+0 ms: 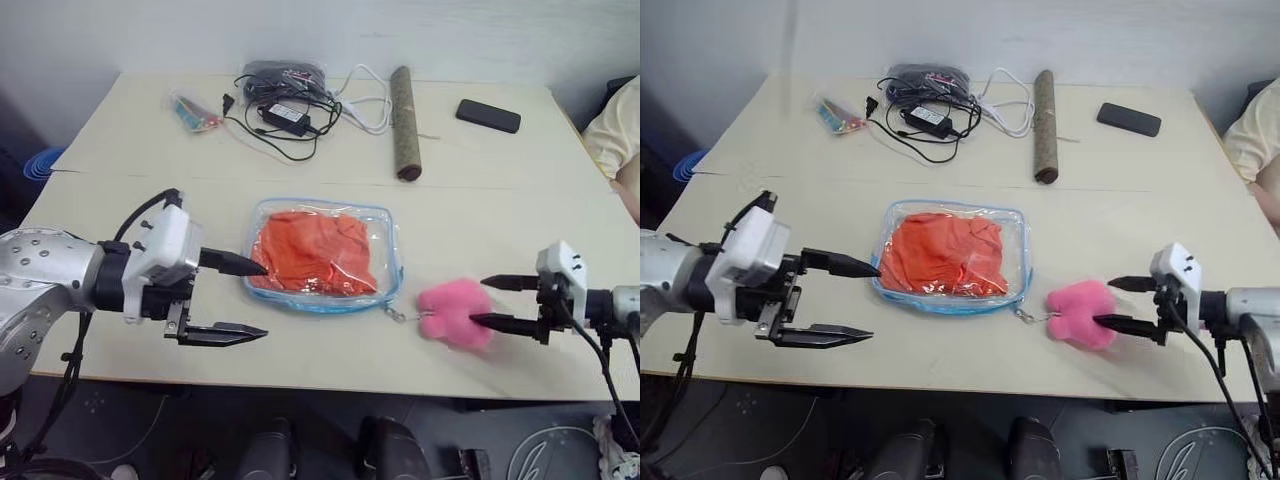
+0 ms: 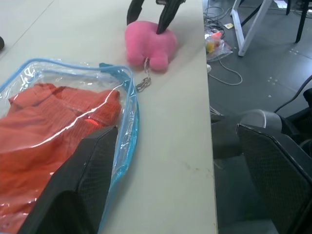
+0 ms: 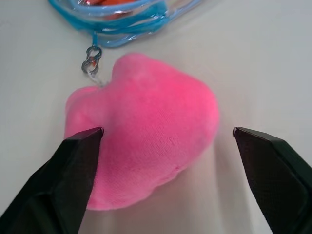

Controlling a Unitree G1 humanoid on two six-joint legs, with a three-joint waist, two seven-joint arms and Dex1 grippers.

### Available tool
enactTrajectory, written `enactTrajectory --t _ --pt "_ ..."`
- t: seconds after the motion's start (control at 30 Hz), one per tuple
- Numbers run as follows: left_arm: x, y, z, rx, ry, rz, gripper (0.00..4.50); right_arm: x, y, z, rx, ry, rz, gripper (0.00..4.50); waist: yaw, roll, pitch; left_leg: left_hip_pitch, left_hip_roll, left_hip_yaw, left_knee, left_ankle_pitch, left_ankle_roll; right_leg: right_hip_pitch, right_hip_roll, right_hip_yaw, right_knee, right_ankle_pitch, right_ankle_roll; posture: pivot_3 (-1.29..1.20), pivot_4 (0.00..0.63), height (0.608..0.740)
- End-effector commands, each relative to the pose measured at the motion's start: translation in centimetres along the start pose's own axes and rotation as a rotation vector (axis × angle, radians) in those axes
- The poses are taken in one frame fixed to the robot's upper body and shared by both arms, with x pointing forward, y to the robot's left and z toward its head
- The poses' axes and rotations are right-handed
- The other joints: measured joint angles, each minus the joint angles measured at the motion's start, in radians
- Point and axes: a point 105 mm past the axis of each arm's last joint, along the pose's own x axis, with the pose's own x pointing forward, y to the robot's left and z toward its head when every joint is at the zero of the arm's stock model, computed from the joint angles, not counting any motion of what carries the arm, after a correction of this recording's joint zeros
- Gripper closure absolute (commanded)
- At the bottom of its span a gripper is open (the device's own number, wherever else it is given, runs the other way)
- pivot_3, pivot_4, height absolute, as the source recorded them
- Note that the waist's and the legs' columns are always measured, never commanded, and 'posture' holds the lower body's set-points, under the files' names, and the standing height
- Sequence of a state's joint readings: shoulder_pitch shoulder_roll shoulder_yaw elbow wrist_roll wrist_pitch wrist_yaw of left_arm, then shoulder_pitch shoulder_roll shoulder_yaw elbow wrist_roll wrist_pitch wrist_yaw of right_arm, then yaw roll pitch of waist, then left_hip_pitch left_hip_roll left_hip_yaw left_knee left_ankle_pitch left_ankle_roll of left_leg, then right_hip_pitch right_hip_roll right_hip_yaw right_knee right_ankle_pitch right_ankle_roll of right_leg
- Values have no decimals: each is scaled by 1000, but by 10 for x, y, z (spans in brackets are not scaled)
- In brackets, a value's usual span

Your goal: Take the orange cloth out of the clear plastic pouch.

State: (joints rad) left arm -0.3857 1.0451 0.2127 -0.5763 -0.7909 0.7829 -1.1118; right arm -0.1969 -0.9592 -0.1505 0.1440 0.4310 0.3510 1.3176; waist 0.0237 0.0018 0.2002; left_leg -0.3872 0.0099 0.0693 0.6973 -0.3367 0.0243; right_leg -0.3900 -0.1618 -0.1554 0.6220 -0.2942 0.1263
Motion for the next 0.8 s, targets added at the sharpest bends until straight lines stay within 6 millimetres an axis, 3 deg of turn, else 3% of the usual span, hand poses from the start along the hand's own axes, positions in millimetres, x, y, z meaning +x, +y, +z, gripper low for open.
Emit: enactTrajectory --t 0.03,0.33,0.6,0.7,0.8 --pt "1 6 5 67 8 37 392 5 7 -4 5 1 40 1322 0 0 0 0 0 0 0 0 0 0 0 0 0 0 0 0 150 740" --pt "2 15 1 103 23 72 392 0 14 11 11 -68 57 4290 0 0 0 0 0 0 0 0 0 0 0 0 0 0 0 0 150 740" --pt "1 19 2 113 19 84 392 -9 18 55 -131 -103 103 4467 0 0 0 0 0 0 0 0 0 -1 0 1 0 0 0 0 150 740" --pt "2 20 3 124 16 85 392 2 35 82 -278 -89 223 4467 0 0 0 0 0 0 0 0 0 -1 0 1 0 0 0 0 150 740" --pt "5 21 3 126 14 82 392 21 57 91 -408 -57 340 4467 0 0 0 0 1 0 0 0 -1 -1 1 0 0 0 0 0 150 740"
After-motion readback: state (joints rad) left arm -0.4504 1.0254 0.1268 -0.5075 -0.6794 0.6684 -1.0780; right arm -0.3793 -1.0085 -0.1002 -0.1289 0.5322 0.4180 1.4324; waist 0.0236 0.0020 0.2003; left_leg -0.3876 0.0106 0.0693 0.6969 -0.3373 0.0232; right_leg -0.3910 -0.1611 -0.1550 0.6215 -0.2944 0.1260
